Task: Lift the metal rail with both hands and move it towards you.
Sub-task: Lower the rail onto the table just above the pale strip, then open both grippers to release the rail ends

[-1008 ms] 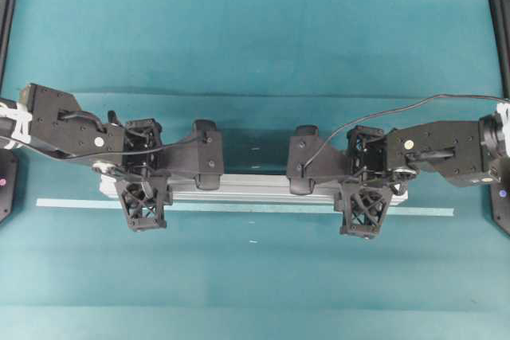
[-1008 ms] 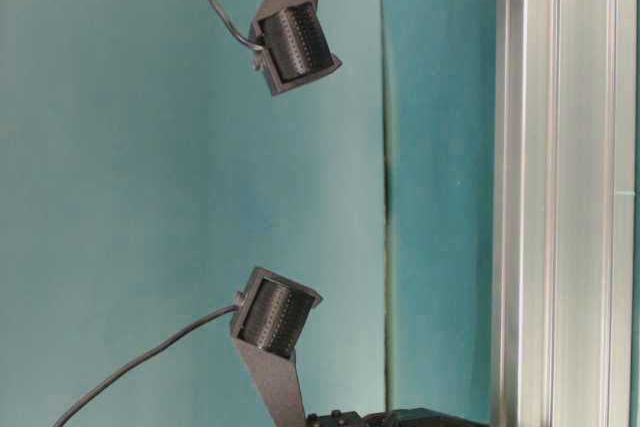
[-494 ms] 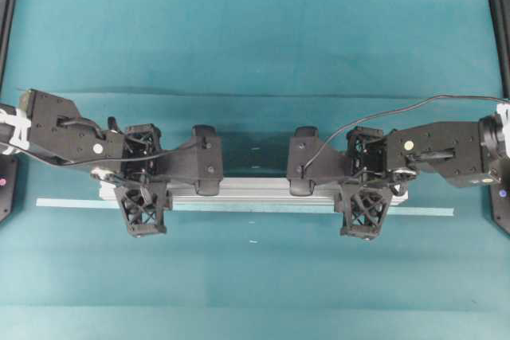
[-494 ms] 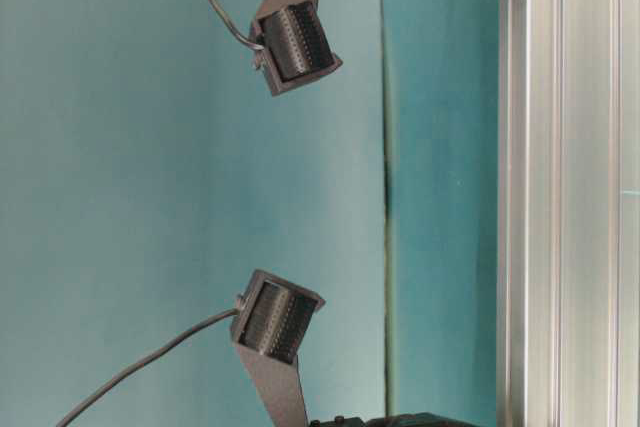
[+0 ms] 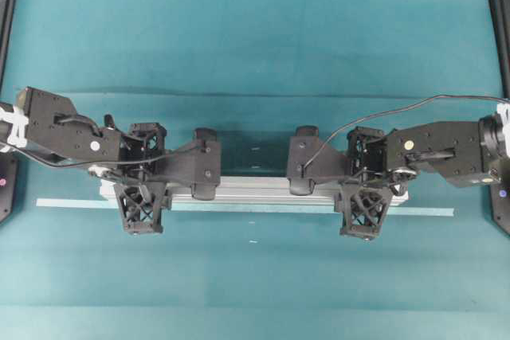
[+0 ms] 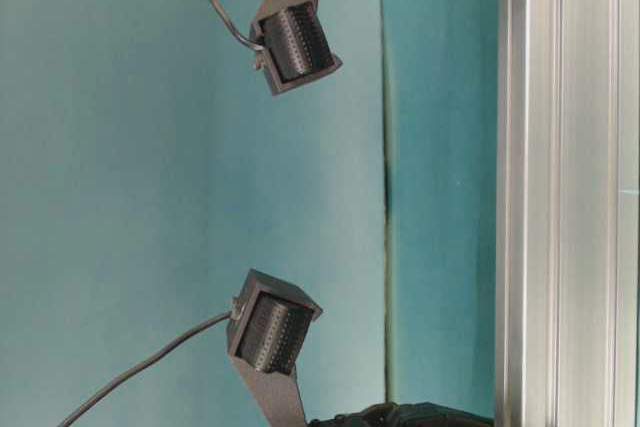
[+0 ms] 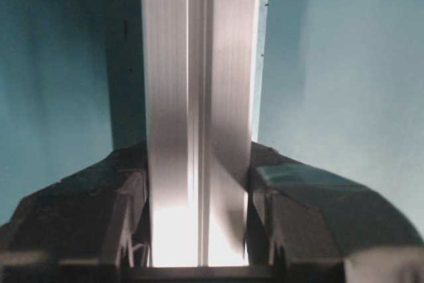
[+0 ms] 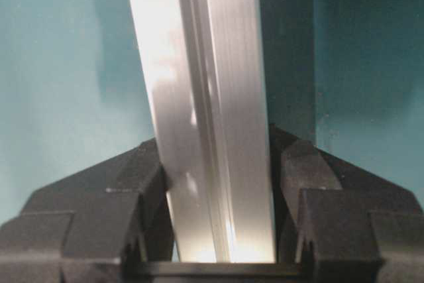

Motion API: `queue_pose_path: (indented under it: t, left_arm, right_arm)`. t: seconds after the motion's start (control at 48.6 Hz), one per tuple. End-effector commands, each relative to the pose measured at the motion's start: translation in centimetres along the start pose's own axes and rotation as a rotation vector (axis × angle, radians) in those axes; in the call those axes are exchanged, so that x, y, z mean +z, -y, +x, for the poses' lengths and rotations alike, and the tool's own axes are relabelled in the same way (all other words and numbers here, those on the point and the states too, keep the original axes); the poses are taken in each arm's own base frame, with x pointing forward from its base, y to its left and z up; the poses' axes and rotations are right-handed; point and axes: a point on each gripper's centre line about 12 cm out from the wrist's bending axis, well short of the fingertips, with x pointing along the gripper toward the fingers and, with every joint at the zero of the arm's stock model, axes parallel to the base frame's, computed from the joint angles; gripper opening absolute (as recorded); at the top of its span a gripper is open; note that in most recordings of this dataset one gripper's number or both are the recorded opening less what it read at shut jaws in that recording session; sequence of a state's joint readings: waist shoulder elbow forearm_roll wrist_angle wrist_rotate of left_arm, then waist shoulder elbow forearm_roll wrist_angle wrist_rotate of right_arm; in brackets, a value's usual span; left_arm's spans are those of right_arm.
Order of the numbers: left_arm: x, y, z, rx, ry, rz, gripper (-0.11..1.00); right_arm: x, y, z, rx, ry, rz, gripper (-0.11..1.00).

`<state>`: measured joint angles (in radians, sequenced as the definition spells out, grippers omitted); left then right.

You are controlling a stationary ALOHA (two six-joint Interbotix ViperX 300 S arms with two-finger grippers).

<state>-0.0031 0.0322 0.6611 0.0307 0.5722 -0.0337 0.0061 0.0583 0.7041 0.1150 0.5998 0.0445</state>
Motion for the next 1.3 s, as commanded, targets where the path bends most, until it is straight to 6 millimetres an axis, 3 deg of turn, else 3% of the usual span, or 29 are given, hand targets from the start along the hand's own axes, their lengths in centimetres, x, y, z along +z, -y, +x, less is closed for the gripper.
queue_pose_path:
  t: [0.0, 0.062, 0.165, 0.267, 0.391, 0.432, 0.576, 0.679, 0.946, 1.09, 1.275]
  left_arm:
    - [1.0, -0.5, -0.7, 0.005, 0.058, -0.012, 0.3]
    - [1.2, -0.5, -0.8, 0.005, 0.063, -0.014, 0.3]
    - [1.2, -0.5, -0.9, 0.005, 0.064, -0.016, 0.34]
    - [1.3, -0.5, -1.1, 0.004, 0.07, -0.017, 0.63]
    - [1.2, -0.4, -1.3, 0.004, 0.072, -0.013, 0.94]
    - [1.1, -0.4, -1.5, 0.004, 0.063, -0.013, 0.98]
    - [1.0, -0.1, -2.5, 0.003, 0.046, -0.004, 0.94]
    - [1.4, 0.2, -4.1, -0.001, 0.085, 0.006, 0.95]
    - [2.1, 0.3, -10.4, -0.005, 0.273, 0.006, 0.95]
    - [1.4, 0.1, -13.4, -0.005, 0.367, 0.011, 0.95]
    - [-0.3, 0.1, -15.6, -0.008, 0.486, 0.01, 0.95]
  right_arm:
    - [0.2, -0.6, 0.4, 0.013, 0.003, 0.015, 0.41]
    - [0.2, -0.7, 0.3, 0.013, 0.004, 0.013, 0.46]
    - [0.3, -0.7, 0.3, 0.015, 0.006, 0.019, 0.73]
    - [0.3, -0.7, 0.3, 0.018, 0.008, 0.019, 0.92]
    - [0.4, -0.7, 0.3, 0.018, 0.014, 0.016, 0.96]
    - [0.5, -0.7, 0.3, 0.018, 0.022, 0.014, 0.96]
    - [1.1, -0.7, -0.2, 0.019, 0.064, 0.012, 0.96]
    - [1.9, -0.7, -1.7, 0.023, 0.116, 0.015, 0.96]
    - [3.1, -0.5, -8.0, 0.041, 0.322, 0.013, 0.96]
    - [2.8, -0.5, -11.5, 0.04, 0.437, -0.015, 0.96]
    - [1.3, -0.2, -15.1, 0.036, 0.614, -0.037, 0.96]
